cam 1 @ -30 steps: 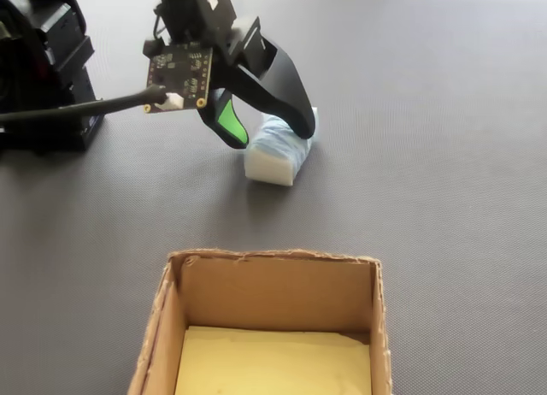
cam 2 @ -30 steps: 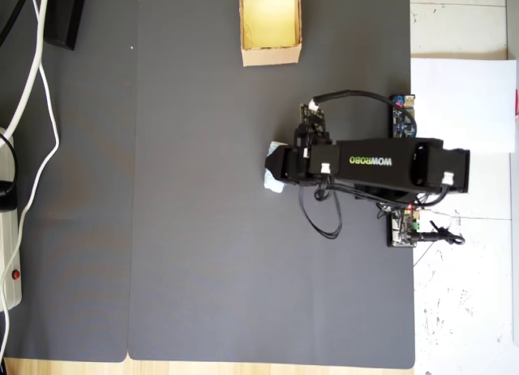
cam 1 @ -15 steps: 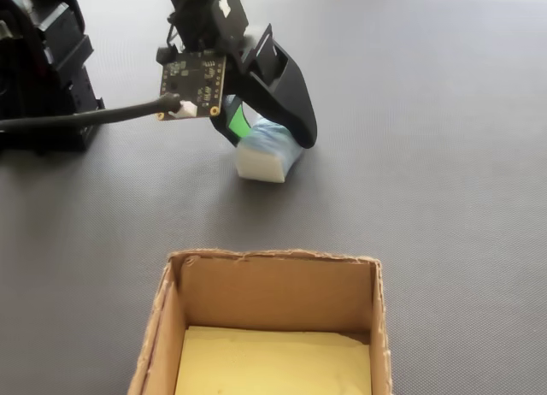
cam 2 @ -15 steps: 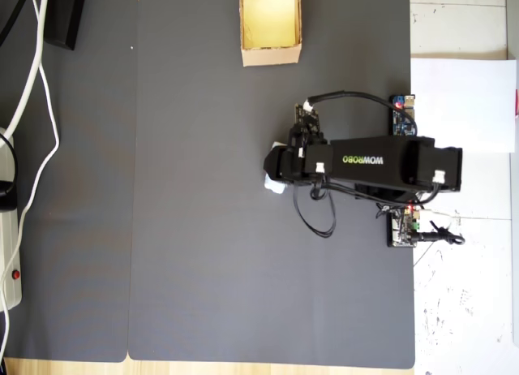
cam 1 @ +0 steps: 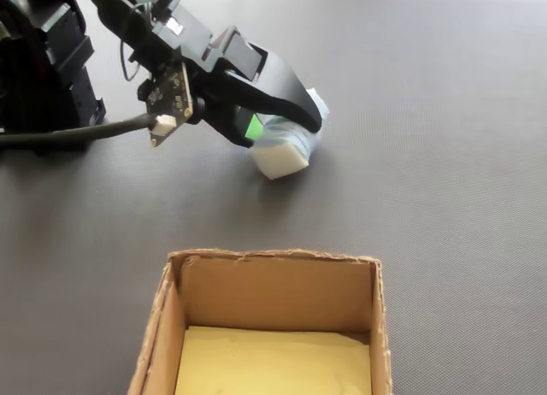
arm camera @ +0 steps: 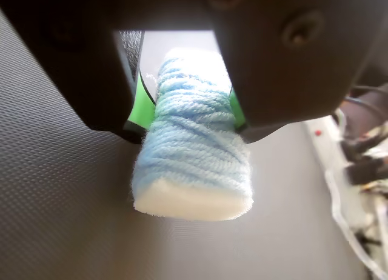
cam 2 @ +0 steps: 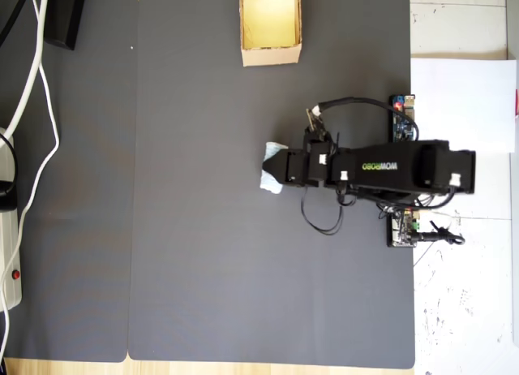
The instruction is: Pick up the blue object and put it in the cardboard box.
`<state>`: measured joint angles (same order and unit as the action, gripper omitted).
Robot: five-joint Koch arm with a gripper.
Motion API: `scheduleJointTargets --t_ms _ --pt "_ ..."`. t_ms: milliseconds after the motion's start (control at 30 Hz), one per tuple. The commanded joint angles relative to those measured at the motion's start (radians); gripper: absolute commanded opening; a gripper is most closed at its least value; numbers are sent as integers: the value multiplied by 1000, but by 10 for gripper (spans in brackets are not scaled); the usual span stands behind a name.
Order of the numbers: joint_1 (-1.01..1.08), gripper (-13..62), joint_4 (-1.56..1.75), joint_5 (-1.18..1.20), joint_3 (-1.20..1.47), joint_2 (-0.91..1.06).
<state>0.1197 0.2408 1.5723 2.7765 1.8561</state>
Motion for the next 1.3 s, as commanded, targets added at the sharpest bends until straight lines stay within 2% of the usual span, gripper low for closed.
scheduleJointTargets --t_ms 0,133,167,400,633,767,1033,1267 --pt "0 50 83 25 -15 71" --pt "2 50 83 14 38 209" --pt "2 50 72 9 77 310" --pt "3 50 32 2 114 502" --pt "74 51 25 -9 18 505" --pt "178 50 -46 -28 -129 440" --pt "557 50 -195 -198 -640 2" --pt "667 51 -236 -227 -793 -143"
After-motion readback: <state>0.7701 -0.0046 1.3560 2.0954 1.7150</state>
